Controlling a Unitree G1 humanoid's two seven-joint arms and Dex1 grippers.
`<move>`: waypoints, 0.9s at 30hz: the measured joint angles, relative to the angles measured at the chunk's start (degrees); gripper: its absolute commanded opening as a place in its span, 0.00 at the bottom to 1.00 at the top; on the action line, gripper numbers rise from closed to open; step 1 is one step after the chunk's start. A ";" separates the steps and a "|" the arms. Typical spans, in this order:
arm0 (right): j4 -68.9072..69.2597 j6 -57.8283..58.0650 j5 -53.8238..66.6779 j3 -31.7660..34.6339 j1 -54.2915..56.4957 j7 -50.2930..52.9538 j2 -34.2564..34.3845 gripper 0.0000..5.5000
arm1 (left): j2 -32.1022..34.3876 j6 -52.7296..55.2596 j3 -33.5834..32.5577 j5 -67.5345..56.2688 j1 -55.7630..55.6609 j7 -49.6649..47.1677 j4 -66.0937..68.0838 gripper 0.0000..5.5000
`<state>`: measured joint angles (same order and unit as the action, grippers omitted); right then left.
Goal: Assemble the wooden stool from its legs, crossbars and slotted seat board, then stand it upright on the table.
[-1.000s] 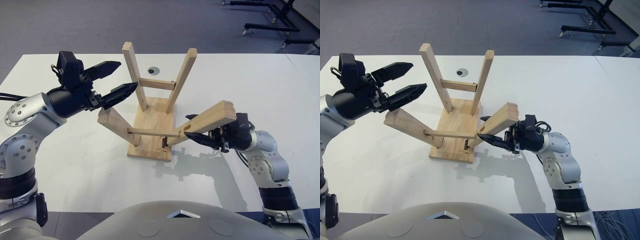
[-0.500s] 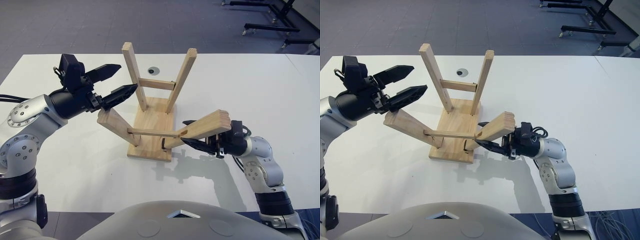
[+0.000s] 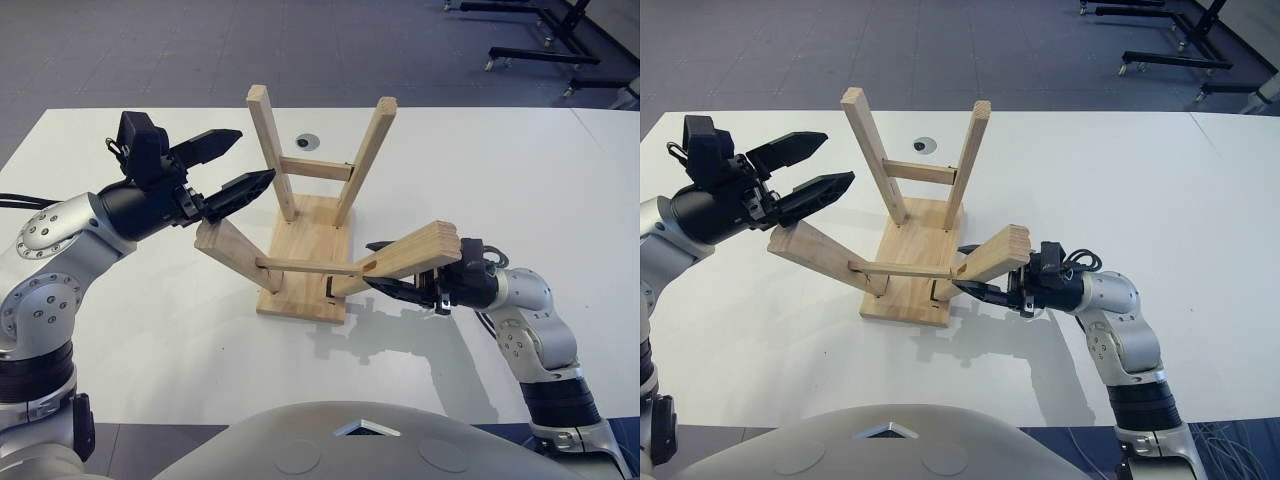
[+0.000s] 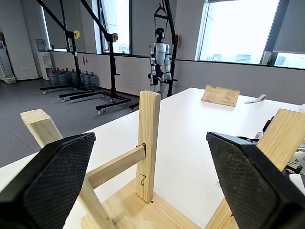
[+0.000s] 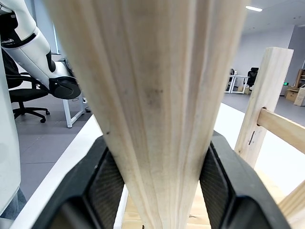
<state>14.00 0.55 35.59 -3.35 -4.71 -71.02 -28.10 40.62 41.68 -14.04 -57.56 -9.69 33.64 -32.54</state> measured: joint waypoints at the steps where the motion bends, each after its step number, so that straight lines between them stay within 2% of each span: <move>1: 0.00 -0.08 -0.23 -0.21 0.18 0.01 -0.02 0.37 | -0.03 -0.13 0.15 0.01 0.00 -0.03 0.00 0.78; 27: -5.01 0.59 -1.82 -4.55 5.74 1.26 0.10 0.37 | -0.84 -3.18 -0.06 2.43 2.31 -1.41 -0.45 0.78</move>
<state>8.99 1.14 33.77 -7.90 1.03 -69.77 -28.01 39.77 38.50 -14.09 -55.13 -7.38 32.24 -32.99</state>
